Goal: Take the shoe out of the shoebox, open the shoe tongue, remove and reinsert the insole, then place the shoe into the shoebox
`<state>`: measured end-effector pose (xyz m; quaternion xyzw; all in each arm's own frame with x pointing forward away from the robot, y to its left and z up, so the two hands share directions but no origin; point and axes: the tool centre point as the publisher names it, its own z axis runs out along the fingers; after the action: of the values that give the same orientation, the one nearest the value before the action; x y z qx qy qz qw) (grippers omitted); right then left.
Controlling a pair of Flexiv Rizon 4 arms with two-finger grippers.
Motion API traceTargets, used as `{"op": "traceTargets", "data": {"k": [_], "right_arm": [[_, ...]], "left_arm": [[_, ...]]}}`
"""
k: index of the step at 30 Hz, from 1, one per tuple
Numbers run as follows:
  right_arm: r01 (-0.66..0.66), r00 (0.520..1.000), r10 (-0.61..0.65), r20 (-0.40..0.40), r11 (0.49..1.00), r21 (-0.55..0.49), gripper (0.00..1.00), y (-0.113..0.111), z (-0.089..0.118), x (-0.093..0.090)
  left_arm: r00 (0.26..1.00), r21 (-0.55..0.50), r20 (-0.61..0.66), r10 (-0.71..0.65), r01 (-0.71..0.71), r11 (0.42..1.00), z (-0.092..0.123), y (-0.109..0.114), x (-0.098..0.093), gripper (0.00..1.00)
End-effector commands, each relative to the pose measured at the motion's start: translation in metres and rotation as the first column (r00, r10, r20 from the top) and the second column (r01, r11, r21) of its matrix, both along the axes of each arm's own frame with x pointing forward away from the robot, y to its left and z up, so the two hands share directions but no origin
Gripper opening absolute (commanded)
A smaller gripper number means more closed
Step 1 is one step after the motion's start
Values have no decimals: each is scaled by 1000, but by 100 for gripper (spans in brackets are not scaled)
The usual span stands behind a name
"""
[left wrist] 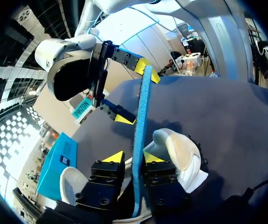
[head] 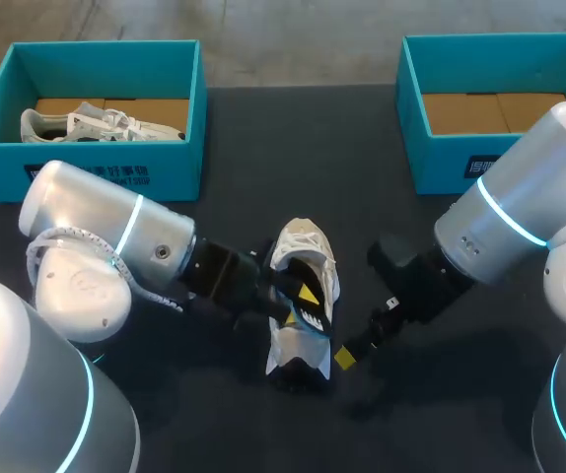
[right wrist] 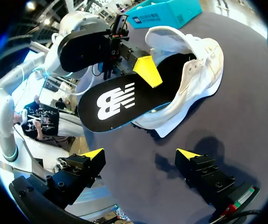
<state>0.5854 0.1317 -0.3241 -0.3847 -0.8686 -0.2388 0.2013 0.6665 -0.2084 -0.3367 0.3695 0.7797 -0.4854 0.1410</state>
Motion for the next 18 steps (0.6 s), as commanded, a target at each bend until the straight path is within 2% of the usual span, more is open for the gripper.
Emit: {"op": "traceTargets", "data": {"k": [1,5,18], "right_arm": [[3,1000,-3,3,1000,-5,100,2,-1,-1],[3,1000,-3,3,1000,-5,100,2,-1,-1],[3,1000,-3,3,1000,-5,100,2,-1,-1]], "left_arm": [[1000,8,-1,-1,1,1000,-2,-2,-1,0],[1000,4,-3,-3,3,1000,-4,-1,-3,0],[1000,-113,27,-12,15,993,-13,7,2,0]]}}
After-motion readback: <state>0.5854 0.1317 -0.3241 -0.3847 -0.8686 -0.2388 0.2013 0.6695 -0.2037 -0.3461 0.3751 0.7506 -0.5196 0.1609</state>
